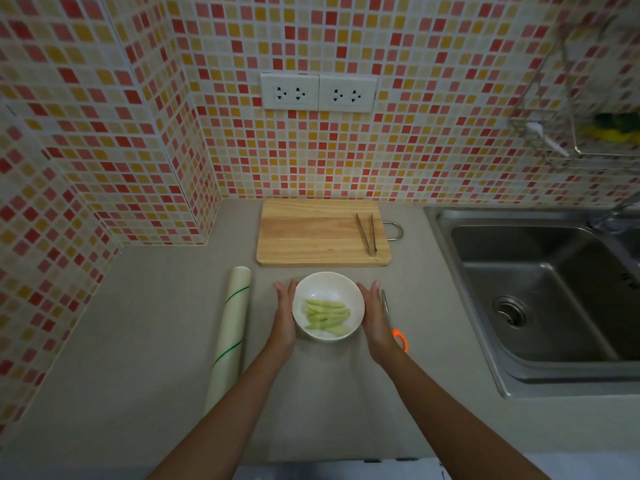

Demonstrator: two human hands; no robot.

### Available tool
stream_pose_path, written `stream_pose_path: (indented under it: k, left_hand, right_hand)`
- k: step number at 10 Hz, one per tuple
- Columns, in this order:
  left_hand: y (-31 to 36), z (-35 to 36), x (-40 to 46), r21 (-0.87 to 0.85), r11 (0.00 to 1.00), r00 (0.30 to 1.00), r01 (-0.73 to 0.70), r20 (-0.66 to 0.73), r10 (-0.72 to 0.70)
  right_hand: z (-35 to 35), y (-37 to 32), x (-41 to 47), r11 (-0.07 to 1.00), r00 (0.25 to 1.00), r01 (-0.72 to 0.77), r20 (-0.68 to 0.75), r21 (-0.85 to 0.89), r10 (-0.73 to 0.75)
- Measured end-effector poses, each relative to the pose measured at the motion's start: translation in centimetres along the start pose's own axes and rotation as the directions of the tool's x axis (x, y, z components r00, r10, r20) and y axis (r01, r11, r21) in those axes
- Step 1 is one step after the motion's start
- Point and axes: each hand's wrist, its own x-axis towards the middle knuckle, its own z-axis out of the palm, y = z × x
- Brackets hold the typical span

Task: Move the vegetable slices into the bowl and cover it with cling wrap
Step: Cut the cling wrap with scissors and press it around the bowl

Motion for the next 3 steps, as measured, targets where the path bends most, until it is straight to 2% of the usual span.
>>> stream_pose_path:
  k: [2, 3]
  left_hand:
    - [-0.2, -0.6, 0.0, 0.046, 0.999, 0.999, 0.023, -0.041, -0.021]
    - [-0.4, -2.0, -0.2, 0.090, 0.995, 0.997, 0.035, -0.077, -0.028]
  right_hand:
    - [-0.5, -0.5, -0.3, 0.999, 1.000, -0.020, 0.004, -0.040, 0.020]
    - [-1.1, -1.1, -0.3, 0.998, 0.997, 0.012, -0.082, -0.056, -0.016]
